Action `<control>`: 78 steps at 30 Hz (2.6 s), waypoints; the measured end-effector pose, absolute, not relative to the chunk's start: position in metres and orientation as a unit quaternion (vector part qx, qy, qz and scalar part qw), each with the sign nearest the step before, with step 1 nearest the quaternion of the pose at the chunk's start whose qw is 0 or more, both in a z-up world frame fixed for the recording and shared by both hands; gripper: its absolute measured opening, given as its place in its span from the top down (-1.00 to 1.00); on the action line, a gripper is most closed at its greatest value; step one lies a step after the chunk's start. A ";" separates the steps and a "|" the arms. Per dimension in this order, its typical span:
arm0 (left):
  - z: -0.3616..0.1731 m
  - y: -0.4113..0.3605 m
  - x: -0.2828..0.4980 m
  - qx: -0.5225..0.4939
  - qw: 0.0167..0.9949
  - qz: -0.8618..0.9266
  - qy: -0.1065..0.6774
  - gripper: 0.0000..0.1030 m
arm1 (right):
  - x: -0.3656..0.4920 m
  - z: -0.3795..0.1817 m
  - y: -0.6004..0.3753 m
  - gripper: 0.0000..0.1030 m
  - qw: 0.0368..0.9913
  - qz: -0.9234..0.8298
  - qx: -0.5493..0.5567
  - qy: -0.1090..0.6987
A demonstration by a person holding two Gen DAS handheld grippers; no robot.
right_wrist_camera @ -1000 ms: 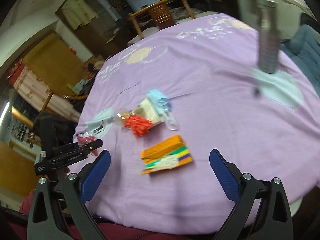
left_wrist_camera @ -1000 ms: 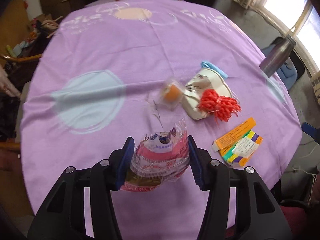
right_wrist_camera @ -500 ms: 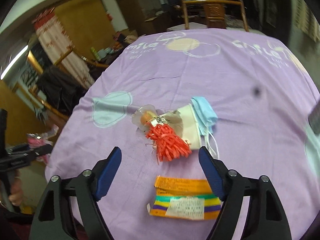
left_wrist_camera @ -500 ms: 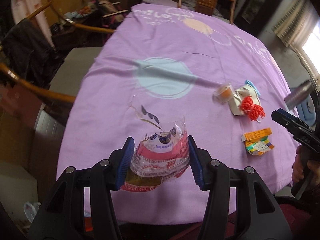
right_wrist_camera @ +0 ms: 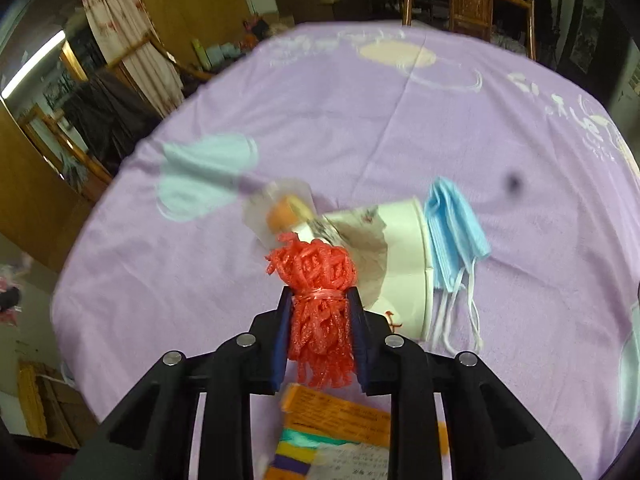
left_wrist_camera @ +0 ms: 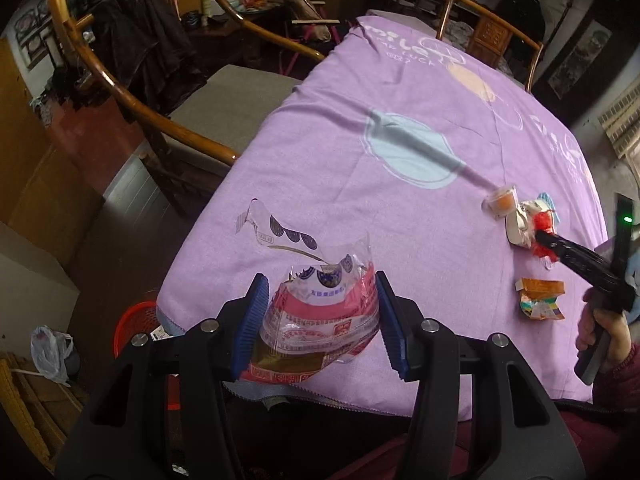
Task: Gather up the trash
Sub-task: 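Carry the wrapper with the left tool while the right tool carries the tassel, release both into the wastebasket, then move both open tools back over the trash on the table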
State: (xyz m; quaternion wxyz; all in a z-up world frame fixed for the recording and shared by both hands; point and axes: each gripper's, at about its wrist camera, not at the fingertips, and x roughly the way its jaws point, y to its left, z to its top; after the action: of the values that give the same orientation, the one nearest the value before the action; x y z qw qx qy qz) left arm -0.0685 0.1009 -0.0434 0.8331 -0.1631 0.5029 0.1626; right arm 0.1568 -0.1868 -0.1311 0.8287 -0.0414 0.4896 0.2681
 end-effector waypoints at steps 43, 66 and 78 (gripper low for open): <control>-0.081 0.311 -0.336 -0.356 0.724 0.388 0.446 -0.68 | -0.042 -0.033 0.139 0.47 0.663 0.587 -0.173 0.431; -0.070 0.318 -0.444 -0.375 0.673 0.478 0.422 -0.80 | -0.153 -0.022 0.239 -0.03 0.564 0.692 -0.241 0.382; -0.068 0.321 -0.354 -0.315 0.737 0.392 0.451 -0.80 | -0.088 -0.021 0.177 -0.03 0.648 0.616 -0.181 0.409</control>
State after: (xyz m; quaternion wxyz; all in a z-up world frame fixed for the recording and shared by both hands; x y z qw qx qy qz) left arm -0.3541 0.3205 -0.0676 0.7373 -0.3154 0.4512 0.3917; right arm -0.0884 0.1770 -0.0205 0.6483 -0.1811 0.4091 0.6160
